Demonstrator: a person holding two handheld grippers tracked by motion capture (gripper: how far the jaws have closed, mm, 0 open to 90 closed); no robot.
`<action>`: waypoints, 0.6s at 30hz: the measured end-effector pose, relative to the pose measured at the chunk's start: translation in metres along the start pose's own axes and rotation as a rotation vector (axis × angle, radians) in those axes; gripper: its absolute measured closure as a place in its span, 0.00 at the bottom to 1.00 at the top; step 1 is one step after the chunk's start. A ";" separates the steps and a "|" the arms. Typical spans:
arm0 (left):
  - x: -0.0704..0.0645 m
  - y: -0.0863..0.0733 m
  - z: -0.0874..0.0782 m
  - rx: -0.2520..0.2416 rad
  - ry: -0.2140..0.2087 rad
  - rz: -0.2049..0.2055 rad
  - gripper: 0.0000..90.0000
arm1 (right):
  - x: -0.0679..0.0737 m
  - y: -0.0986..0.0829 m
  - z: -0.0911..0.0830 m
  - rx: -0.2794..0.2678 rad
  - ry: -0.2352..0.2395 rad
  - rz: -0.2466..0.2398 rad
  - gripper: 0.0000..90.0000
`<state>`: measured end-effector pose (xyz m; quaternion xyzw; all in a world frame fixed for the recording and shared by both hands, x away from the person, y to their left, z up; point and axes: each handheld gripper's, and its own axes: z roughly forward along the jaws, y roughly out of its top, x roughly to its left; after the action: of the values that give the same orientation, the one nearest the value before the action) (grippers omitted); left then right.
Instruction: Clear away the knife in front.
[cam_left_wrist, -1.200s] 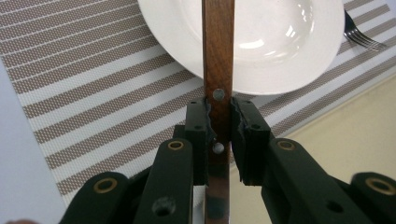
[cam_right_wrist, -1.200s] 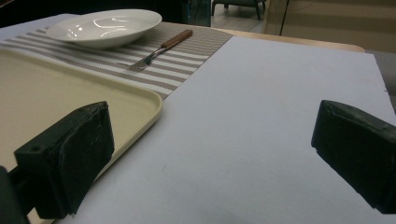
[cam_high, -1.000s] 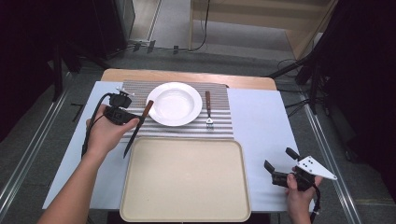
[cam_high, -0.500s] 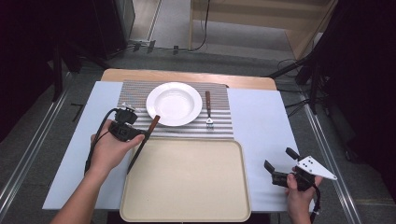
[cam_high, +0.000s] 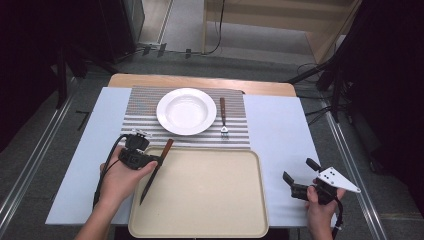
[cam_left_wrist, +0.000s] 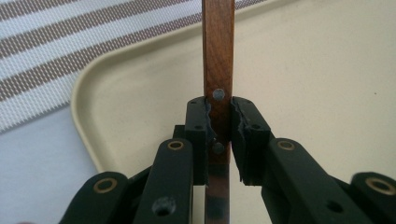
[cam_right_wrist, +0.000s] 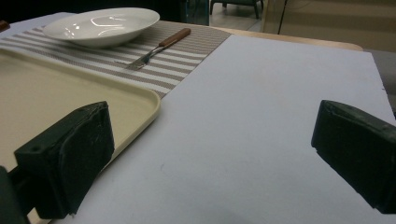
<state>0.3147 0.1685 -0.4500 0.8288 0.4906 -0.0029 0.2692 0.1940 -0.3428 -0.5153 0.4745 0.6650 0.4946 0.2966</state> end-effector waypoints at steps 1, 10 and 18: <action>0.000 -0.002 0.001 0.006 0.003 0.002 0.86 | 0.000 0.000 0.000 0.000 0.001 0.000 0.00; 0.005 -0.025 0.013 -0.024 -0.012 -0.063 0.86 | 0.001 0.000 0.001 0.006 -0.002 -0.004 0.00; 0.008 -0.036 0.017 -0.084 0.018 -0.064 0.82 | 0.001 0.000 0.001 0.007 -0.006 -0.005 0.00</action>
<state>0.2939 0.1813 -0.4828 0.8005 0.5190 0.0163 0.2992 0.1943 -0.3417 -0.5160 0.4755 0.6671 0.4900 0.2980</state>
